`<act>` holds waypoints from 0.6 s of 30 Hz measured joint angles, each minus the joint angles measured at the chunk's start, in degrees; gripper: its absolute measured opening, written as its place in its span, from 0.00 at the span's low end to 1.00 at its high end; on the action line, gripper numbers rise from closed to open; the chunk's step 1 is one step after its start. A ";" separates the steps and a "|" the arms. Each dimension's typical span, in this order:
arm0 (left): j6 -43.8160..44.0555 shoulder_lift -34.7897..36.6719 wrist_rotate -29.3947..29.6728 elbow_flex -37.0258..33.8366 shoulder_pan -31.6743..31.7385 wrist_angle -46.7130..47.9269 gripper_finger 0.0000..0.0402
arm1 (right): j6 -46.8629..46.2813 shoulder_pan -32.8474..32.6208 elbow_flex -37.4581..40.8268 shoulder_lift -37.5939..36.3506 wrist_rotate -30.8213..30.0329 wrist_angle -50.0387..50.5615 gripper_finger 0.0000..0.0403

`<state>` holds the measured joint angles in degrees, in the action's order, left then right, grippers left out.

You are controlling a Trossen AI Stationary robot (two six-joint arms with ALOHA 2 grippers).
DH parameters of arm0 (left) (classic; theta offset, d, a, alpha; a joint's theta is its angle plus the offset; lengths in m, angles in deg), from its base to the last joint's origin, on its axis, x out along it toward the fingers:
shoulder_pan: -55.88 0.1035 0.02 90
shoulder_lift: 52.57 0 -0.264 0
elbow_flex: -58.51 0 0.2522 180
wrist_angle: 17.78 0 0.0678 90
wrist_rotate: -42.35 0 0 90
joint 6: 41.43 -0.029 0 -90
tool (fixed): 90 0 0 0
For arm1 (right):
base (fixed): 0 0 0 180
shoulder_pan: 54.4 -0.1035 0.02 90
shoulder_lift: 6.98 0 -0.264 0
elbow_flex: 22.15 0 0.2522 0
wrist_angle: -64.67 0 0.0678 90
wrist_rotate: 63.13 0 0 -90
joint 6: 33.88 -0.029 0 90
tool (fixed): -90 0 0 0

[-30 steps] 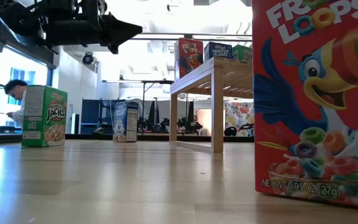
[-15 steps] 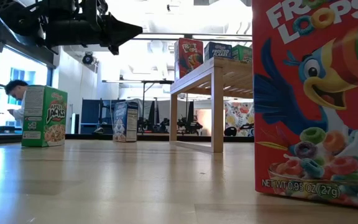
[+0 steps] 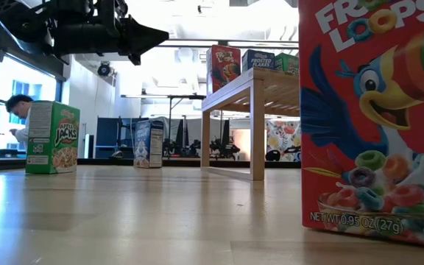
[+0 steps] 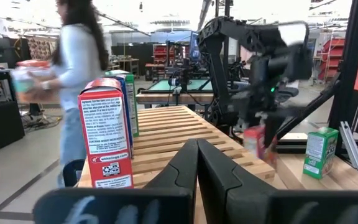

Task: Stack cereal on shelf
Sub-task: Put the top red cereal box on the shelf aligned with the other red cereal box

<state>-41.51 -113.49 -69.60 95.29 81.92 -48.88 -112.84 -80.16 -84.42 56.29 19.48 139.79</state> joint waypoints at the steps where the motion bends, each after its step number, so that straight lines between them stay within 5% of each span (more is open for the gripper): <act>1: -0.01 0.00 0.02 0.00 0.00 0.02 0.00 | 2.16 0.02 -2.09 0.08 0.05 -0.09 0.40; 9: -0.04 0.00 0.02 0.00 0.00 0.00 0.00 | 32.13 3.04 -25.74 5.57 -5.21 -2.74 0.40; 18: -0.16 0.00 0.03 0.00 0.00 0.11 0.00 | 71.11 17.26 -50.35 23.00 -3.97 7.82 0.40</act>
<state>-41.67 -113.49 -69.57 95.29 81.92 -48.77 -41.73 -62.90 -134.76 79.29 15.51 147.61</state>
